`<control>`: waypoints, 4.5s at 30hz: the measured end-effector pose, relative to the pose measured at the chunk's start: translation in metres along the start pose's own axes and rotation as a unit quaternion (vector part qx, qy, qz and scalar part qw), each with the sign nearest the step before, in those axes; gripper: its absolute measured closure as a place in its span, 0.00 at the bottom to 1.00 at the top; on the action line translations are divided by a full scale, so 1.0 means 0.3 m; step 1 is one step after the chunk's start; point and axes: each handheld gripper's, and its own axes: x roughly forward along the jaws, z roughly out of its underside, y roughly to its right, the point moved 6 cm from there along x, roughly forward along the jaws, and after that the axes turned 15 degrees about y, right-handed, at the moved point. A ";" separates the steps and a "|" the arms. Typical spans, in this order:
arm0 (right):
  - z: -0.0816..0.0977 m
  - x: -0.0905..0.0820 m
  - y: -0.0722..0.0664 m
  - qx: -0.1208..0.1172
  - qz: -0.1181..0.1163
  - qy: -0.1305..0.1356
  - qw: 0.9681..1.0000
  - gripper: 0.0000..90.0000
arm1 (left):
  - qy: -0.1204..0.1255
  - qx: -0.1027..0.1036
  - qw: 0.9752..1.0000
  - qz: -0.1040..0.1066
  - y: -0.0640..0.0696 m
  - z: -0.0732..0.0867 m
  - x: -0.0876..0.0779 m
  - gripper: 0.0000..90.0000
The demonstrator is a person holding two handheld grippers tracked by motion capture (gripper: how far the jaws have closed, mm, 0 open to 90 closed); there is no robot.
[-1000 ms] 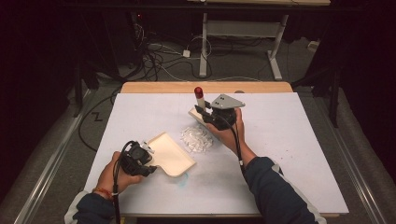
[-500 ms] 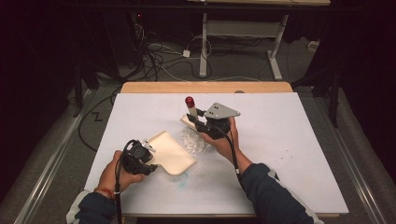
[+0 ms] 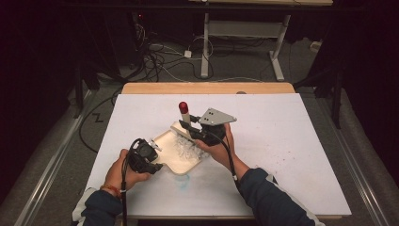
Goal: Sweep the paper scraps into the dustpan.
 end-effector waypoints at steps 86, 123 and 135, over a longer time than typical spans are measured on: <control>-0.024 -0.179 -0.037 0.006 0.018 -0.043 0.999 0.78 | -0.005 0.001 1.000 -0.009 0.041 0.047 0.011 0.70; -0.165 -0.357 -0.020 0.002 0.015 -0.001 1.000 0.78 | 0.000 -0.008 1.000 -0.013 0.045 0.041 0.017 0.71; -0.090 -0.326 -0.033 0.000 0.010 -0.035 0.999 0.78 | 0.001 -0.008 1.000 -0.011 0.044 0.043 0.016 0.71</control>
